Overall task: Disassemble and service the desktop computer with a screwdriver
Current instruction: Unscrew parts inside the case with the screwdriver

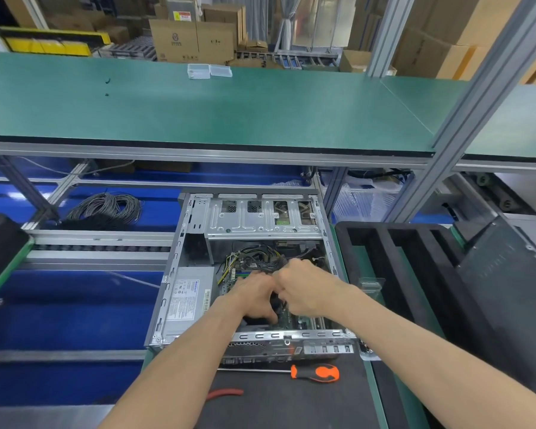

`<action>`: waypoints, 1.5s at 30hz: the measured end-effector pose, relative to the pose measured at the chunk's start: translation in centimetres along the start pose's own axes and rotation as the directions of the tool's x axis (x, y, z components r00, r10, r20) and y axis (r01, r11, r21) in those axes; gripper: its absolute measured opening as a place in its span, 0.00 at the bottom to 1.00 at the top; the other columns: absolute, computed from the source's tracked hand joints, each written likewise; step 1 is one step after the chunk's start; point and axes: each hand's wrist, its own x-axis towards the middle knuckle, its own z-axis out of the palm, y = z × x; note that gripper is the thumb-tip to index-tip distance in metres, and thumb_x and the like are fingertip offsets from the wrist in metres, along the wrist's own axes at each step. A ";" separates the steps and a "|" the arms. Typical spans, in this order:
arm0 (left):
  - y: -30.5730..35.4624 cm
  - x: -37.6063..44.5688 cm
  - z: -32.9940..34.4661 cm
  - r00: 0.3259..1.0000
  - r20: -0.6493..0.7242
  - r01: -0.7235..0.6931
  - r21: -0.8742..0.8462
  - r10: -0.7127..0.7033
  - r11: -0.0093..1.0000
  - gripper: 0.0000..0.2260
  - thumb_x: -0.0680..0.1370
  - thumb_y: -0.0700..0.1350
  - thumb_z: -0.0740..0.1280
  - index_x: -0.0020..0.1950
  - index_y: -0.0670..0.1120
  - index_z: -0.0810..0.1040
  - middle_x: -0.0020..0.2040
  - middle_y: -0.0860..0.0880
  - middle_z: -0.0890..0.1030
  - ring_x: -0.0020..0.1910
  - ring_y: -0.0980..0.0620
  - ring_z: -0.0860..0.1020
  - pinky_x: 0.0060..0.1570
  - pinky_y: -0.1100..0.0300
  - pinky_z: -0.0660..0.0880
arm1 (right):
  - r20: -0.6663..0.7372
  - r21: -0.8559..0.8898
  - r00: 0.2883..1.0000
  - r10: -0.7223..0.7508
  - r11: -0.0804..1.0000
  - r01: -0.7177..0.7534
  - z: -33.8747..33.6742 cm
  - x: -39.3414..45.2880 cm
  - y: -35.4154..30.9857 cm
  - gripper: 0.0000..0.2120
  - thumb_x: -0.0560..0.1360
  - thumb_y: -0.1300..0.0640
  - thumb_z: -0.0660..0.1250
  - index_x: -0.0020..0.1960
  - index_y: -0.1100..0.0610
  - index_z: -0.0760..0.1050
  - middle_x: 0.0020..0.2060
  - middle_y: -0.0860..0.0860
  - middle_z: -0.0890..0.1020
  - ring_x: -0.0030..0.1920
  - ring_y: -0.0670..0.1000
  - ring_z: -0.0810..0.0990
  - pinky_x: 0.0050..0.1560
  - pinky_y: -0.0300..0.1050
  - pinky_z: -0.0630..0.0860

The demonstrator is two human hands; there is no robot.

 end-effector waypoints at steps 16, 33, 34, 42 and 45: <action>-0.4 0.2 0.2 1.000 -0.014 -0.014 -0.039 0.013 0.999 0.20 0.62 0.55 0.79 0.49 0.56 0.76 0.46 0.54 0.76 0.54 0.45 0.73 0.51 0.46 0.75 | -0.100 0.126 0.991 0.091 0.989 -0.078 0.7 0.4 0.0 0.05 0.79 0.57 0.65 0.47 0.59 0.74 0.46 0.57 0.79 0.46 0.60 0.80 0.44 0.53 0.80; -0.6 0.4 0.5 0.999 -0.032 -0.025 -0.012 0.024 1.000 0.20 0.61 0.56 0.79 0.46 0.59 0.72 0.43 0.58 0.71 0.52 0.49 0.68 0.51 0.45 0.74 | -0.038 -0.034 0.994 -0.101 0.994 0.099 0.2 0.3 -0.3 0.04 0.78 0.61 0.67 0.49 0.61 0.79 0.48 0.55 0.78 0.45 0.58 0.80 0.44 0.54 0.79; -0.6 0.3 0.5 0.999 -0.022 -0.023 -0.003 0.023 1.000 0.19 0.62 0.57 0.78 0.48 0.59 0.75 0.45 0.58 0.71 0.54 0.48 0.68 0.53 0.43 0.73 | -0.025 -0.057 0.990 -0.138 0.989 0.136 0.0 0.3 -0.3 0.04 0.76 0.64 0.68 0.50 0.61 0.80 0.49 0.55 0.78 0.44 0.58 0.80 0.43 0.53 0.79; -0.6 0.2 0.2 1.000 -0.022 -0.009 -0.053 0.008 0.999 0.15 0.60 0.56 0.78 0.38 0.63 0.73 0.41 0.56 0.72 0.49 0.47 0.70 0.45 0.50 0.70 | -0.058 0.053 0.998 0.025 0.998 -0.022 -0.6 -0.4 1.6 0.15 0.80 0.47 0.63 0.57 0.57 0.71 0.49 0.54 0.74 0.46 0.59 0.77 0.46 0.54 0.77; -0.4 0.3 0.2 0.999 -0.036 -0.023 -0.035 0.022 0.999 0.16 0.61 0.56 0.79 0.43 0.58 0.77 0.40 0.57 0.72 0.48 0.48 0.70 0.44 0.51 0.70 | -0.049 0.044 0.993 0.109 0.993 -0.106 -0.3 -0.3 1.0 0.11 0.82 0.50 0.60 0.49 0.57 0.71 0.45 0.57 0.77 0.45 0.61 0.79 0.44 0.55 0.79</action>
